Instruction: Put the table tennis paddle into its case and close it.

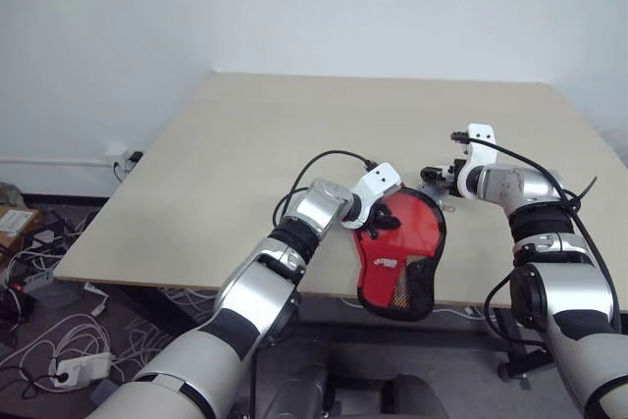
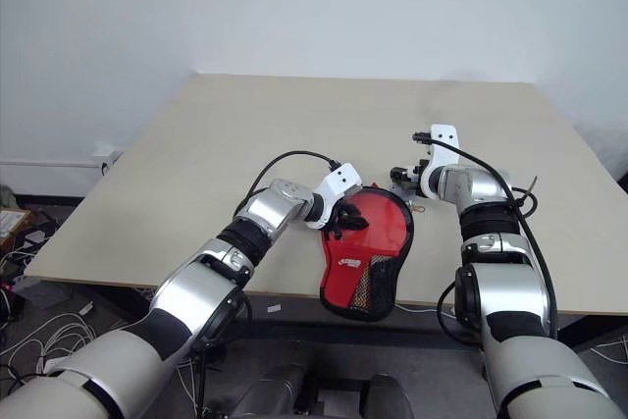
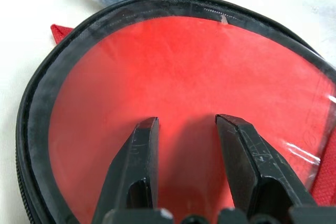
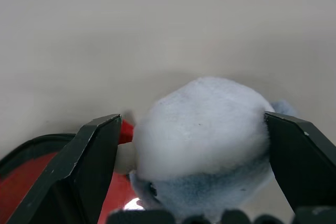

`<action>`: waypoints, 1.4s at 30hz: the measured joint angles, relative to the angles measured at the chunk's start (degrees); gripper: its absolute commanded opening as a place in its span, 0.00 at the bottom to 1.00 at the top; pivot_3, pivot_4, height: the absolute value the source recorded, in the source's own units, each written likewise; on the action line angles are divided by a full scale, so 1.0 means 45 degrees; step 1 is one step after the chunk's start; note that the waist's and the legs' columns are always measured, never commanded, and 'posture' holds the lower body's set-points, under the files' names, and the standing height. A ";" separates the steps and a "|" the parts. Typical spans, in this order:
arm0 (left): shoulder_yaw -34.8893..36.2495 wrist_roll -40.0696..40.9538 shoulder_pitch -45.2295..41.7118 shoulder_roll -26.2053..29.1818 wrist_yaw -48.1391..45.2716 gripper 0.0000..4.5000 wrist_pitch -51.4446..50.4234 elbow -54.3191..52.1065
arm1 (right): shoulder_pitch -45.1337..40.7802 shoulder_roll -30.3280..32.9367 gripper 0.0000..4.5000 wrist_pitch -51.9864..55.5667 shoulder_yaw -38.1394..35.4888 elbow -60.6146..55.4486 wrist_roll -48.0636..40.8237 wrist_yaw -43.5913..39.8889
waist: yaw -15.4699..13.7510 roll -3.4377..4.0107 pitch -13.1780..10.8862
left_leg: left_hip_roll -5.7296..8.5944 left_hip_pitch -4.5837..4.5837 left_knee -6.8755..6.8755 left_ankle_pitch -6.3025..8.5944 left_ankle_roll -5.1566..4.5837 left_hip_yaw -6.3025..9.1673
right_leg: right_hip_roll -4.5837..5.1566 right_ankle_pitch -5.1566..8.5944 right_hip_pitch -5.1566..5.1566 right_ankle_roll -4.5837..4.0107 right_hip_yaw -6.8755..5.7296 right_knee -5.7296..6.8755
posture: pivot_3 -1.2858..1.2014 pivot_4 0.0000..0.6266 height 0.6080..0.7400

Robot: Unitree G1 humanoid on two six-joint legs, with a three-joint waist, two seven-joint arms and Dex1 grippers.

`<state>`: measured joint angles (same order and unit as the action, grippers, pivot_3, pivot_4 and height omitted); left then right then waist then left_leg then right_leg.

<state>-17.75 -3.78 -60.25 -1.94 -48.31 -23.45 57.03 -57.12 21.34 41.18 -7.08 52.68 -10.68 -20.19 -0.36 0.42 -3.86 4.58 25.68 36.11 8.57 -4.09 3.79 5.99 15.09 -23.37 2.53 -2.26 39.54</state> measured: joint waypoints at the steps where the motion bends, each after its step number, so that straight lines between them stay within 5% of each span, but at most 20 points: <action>1: 0.0003 -0.0010 -0.0019 -0.0027 0.0047 0.39 0.0052 0.0060 | -0.0041 -0.0031 0.99 -0.0134 -0.0001 0.0185 0.0041 0.0049 | 0.0005 0.0000 0.0000 | 0.0000 -0.0002 0.0000 0.0000 0.0000 0.0001 | 0.0000 -0.0002 0.0000 0.0000 0.0000 0.0002 | 0.52 0.00 0.61; 5: 0.0057 -0.0027 -0.0126 -0.0081 0.0177 0.39 0.0275 0.0392 | -0.0261 -0.0102 0.99 -0.0531 -0.0005 0.0901 0.0188 0.0138 | 0.0082 0.0001 0.0001 | 0.0000 -0.0003 0.0010 0.0000 0.0000 0.0002 | -0.0005 -0.0004 0.0001 0.0000 0.0003 0.0011 | 0.52 0.00 0.61; 7: 0.0066 -0.0036 -0.0127 -0.0081 0.0195 0.39 0.0358 0.0442 | -0.0285 -0.0166 0.91 -0.0614 0.0005 0.1130 0.0311 0.0143 | 0.0124 0.0000 0.0002 | 0.0000 -0.0004 0.0011 0.0000 0.0000 0.0003 | -0.0006 -0.0005 0.0002 0.0001 0.0004 0.0013 | 0.52 0.00 0.61; 17: 0.0172 -0.0099 -0.0178 -0.0078 0.0370 0.39 0.0446 0.0649 | -0.0485 -0.0330 0.25 -0.0993 0.0063 0.1572 0.0642 0.0250 | 0.0133 0.0003 0.0004 | 0.0000 -0.0013 0.0022 0.0000 0.0000 0.0004 | -0.0010 -0.0012 0.0005 0.0000 0.0006 0.0028 | 0.52 0.00 0.61; 24: 0.0169 -0.0287 -0.0238 -0.0228 0.0447 0.39 0.0502 0.0745 | -0.0107 0.0175 0.25 -0.0147 0.0240 0.0710 0.0638 -0.0319 | 0.0084 0.0005 0.0005 | 0.0014 -0.0011 0.0029 0.0000 0.0000 0.0010 | -0.0003 -0.0015 0.0011 0.0003 0.0004 0.0028 | 0.52 0.00 0.61; 42: 0.0162 -0.0540 -0.0489 -0.0668 0.0591 0.39 0.0794 0.1172 | 0.6138 0.4380 0.25 0.3114 0.0435 -0.9286 -0.0762 -0.3910 | -0.0045 0.0001 0.0003 | 0.0187 0.0013 0.0033 0.0013 -0.0097 0.0034 | 0.0202 0.0042 0.0053 0.0129 -0.0060 0.0022 | 0.52 0.00 0.61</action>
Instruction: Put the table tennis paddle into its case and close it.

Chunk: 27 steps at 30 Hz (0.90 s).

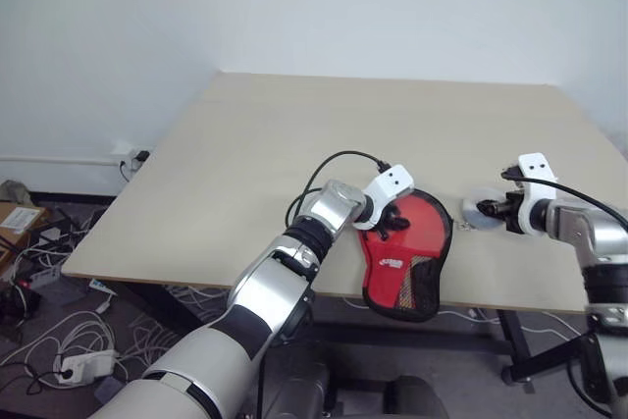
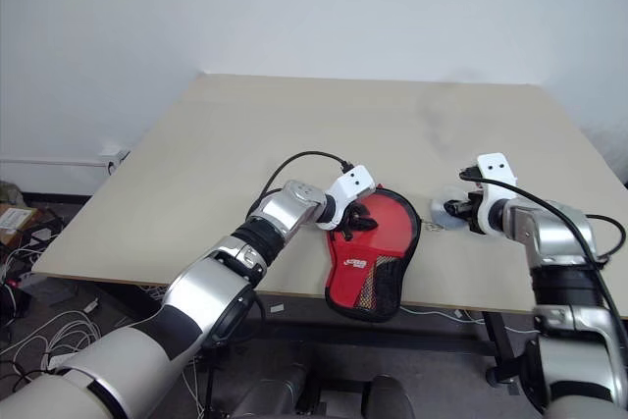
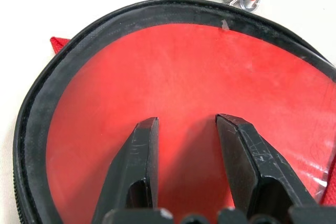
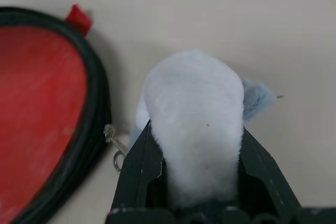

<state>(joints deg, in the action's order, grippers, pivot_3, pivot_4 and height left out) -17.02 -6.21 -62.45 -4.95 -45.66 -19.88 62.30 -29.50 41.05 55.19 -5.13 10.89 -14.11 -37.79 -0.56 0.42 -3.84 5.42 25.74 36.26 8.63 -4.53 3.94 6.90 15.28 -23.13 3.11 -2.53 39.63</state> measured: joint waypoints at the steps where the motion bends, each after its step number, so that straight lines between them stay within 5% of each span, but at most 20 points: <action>1: 0.0000 -0.0002 -0.0022 -0.0030 0.0002 0.39 0.0032 0.0038 | 0.0327 0.0285 0.25 -0.0031 -0.0013 -0.0470 -0.0145 -0.0260 | -0.0002 -0.0001 0.0000 | 0.0016 0.0002 0.0006 0.0006 -0.0019 -0.0001 | 0.0016 0.0008 0.0007 0.0025 0.0003 -0.0001 | 0.52 0.00 0.61; 14: 0.0003 -0.0018 -0.0126 -0.0108 0.0041 0.39 0.0090 0.0199 | 0.4733 0.2406 0.25 -0.0881 -0.0706 -0.6096 -0.2394 -0.3365 | 0.0006 -0.0012 -0.0001 | 0.0037 0.0056 0.0138 0.0098 -0.0157 0.0006 | 0.0031 0.0014 0.0080 0.0166 0.0013 -0.0116 | 0.52 0.00 0.61; 27: -0.0006 -0.0018 -0.0112 -0.0281 -0.0016 0.39 0.0090 0.0163 | 0.8399 0.3404 0.25 -0.3257 -0.1613 -0.7896 -0.2831 -0.4944 | -0.0247 -0.0014 0.0012 | 0.0040 0.0055 0.0145 0.0140 -0.0219 -0.0005 | 0.0035 0.0016 0.0136 0.0222 0.0019 -0.0225 | 0.52 0.00 0.61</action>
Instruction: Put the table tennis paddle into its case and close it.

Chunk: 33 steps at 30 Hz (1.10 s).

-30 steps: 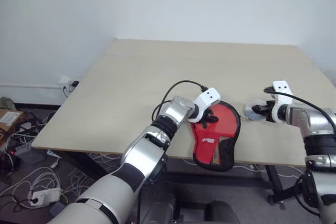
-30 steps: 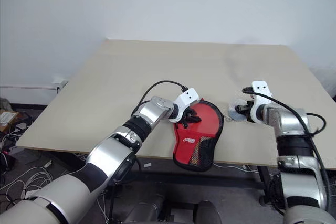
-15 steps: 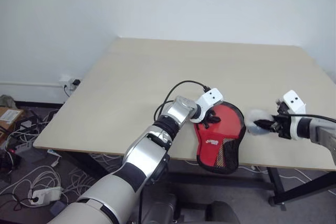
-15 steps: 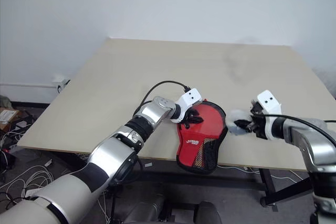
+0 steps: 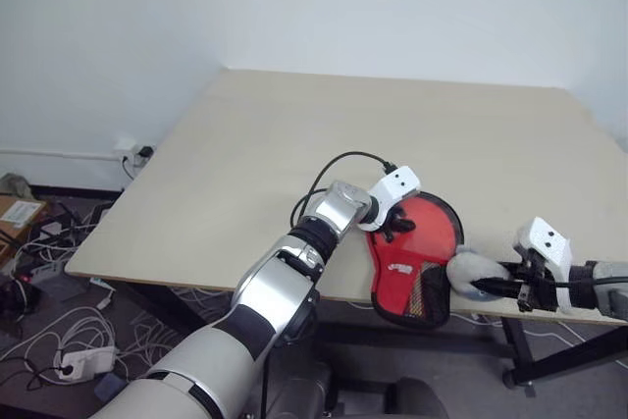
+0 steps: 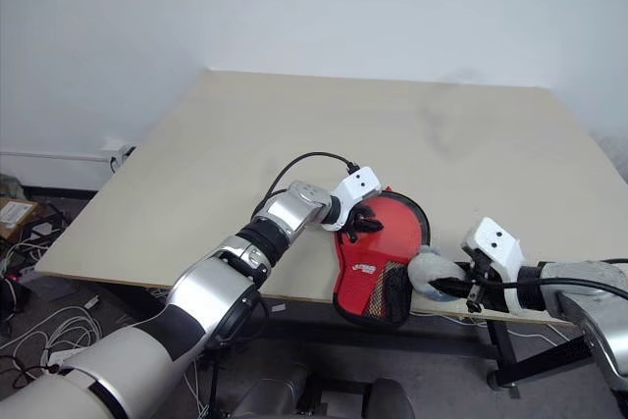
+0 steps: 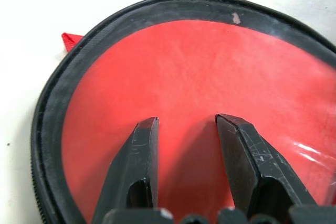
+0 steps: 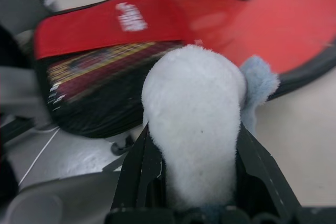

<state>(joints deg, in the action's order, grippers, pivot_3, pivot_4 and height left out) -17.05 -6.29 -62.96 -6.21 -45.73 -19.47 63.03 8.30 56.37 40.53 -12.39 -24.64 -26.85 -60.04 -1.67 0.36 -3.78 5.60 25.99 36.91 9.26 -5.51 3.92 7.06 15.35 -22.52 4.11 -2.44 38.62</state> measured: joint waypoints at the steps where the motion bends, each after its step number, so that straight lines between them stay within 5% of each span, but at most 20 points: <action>1: -0.0001 0.0000 0.0000 -0.0010 0.0002 0.39 0.0000 0.0001 | 0.0146 0.0101 0.25 -0.0106 -0.0085 -0.0014 -0.0012 -0.0052 | -0.0046 0.0001 0.0000 | 0.0000 0.0000 0.0004 0.0001 -0.0002 -0.0003 | 0.0000 0.0000 0.0000 0.0001 0.0004 -0.0001 | 0.52 0.00 0.61; 11: 0.0000 0.0000 0.0102 -0.0107 -0.0001 0.39 0.0002 -0.0036 | 0.2918 0.0464 0.25 -0.1189 -0.1372 -0.1414 -0.0505 -0.1409 | -0.0559 -0.0011 0.0026 | 0.0001 0.0001 0.0051 0.0046 -0.0068 -0.0028 | 0.0004 0.0012 0.0045 0.0022 0.0002 -0.0053 | 0.52 0.00 0.61; 21: 0.0145 0.0065 0.0139 -0.0200 -0.0186 0.39 -0.0036 0.0009 | -0.1347 -0.1165 0.25 -0.0807 0.1413 0.1443 0.1117 0.1232 | -0.0376 -0.0068 0.0082 | -0.0004 0.0001 0.0067 0.0061 -0.0084 -0.0042 | 0.0000 -0.0064 0.0040 0.0027 0.0034 -0.0066 | 0.52 0.00 0.61; 33: 0.0869 0.0314 -0.1332 -0.0691 -0.0422 0.39 -0.0100 0.1005 | -0.0712 -0.1417 0.25 -0.0536 0.1375 0.0343 0.0437 0.1119 | -0.0037 -0.0048 0.0084 | -0.0002 0.0004 0.0062 0.0060 -0.0083 -0.0061 | -0.0006 -0.0094 0.0005 0.0067 0.0065 -0.0059 | 0.52 0.00 0.61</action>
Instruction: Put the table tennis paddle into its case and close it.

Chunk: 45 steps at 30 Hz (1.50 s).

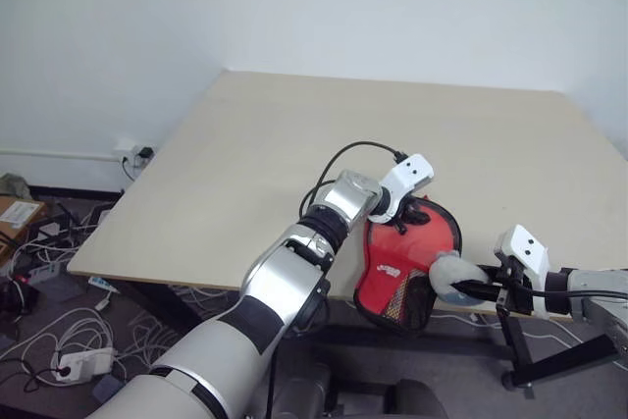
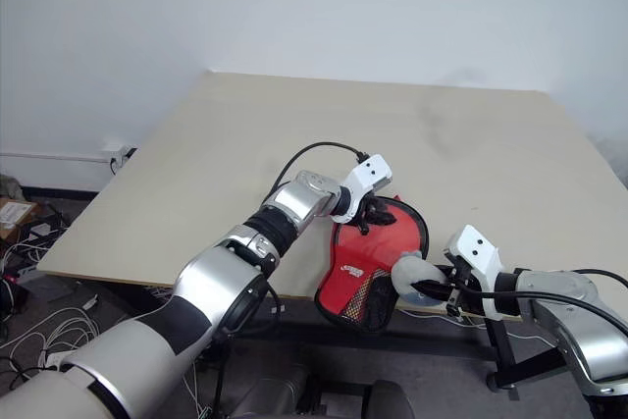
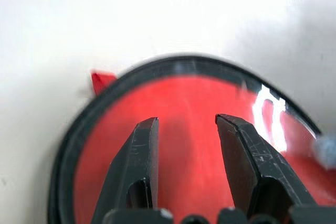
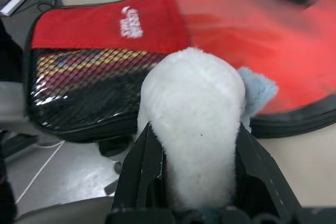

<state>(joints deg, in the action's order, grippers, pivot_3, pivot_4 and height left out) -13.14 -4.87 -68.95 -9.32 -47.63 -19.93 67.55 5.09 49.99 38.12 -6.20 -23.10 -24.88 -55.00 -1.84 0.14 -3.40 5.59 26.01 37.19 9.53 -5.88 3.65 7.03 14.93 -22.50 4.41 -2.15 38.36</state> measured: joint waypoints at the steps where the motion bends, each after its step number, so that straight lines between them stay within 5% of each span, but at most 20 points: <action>1: -0.0145 -0.0218 -0.0003 0.0004 0.0039 0.39 0.0100 0.0256 | -0.0002 -0.0001 0.25 0.0050 0.0000 -0.0037 -0.0030 0.0043 | -0.0002 -0.0001 0.0000 | 0.0000 0.0000 0.0000 0.0000 0.0000 0.0000 | -0.0001 -0.0001 0.0001 0.0001 0.0000 -0.0003 | 0.52 0.00 0.61; 13: -0.1156 -0.1428 0.0287 -0.0038 0.0083 0.39 0.1441 0.0939 | 0.0153 0.0006 0.25 0.0452 -0.0866 -0.0396 -0.1296 -0.0177 | -0.0017 -0.0001 0.0003 | 0.0000 -0.0001 0.0005 0.0001 -0.0001 0.0011 | 0.0004 0.0001 0.0018 -0.0005 -0.0009 -0.0002 | 0.52 0.00 0.61; 23: -0.1420 -0.1537 0.0618 -0.0034 0.0023 0.39 0.1678 0.0684 | 0.4019 0.0104 0.25 0.0543 -0.3921 -0.1638 -0.2796 -0.1040 | -0.0089 0.0024 0.0128 | 0.0000 0.0000 0.0000 0.0003 -0.0004 0.0010 | 0.0012 0.0029 0.0029 -0.0020 -0.0012 -0.0015 | 0.52 0.00 0.61; 35: -0.1486 -0.1704 0.0655 -0.0024 0.0100 0.39 0.1630 0.0707 | 0.3693 -0.0784 0.25 0.0469 -0.0291 -0.2387 -0.2350 0.0139 | -0.0023 0.0016 0.0266 | -0.0001 -0.0001 -0.0010 0.0008 -0.0009 0.0013 | 0.0012 0.0035 0.0034 -0.0020 -0.0002 -0.0029 | 0.52 0.00 0.61; 45: -0.1460 -0.1703 0.0653 -0.0019 0.0168 0.39 0.1599 0.0724 | 0.5103 -0.0559 0.25 -0.0219 0.0111 -0.3264 -0.2470 -0.0381 | -0.0019 0.0020 0.0324 | -0.0002 -0.0006 -0.0025 0.0008 -0.0008 0.0016 | 0.0008 0.0036 0.0032 -0.0021 -0.0005 -0.0032 | 0.52 0.00 0.61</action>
<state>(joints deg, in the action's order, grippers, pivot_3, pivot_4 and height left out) -19.71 -12.53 -66.01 -9.41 -46.87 -12.73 70.81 28.06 47.48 37.14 -5.70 -37.79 -36.00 -56.72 -1.92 0.24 -1.95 5.58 25.98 37.08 9.57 -5.92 3.72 7.07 15.09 -22.35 4.32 -2.17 38.21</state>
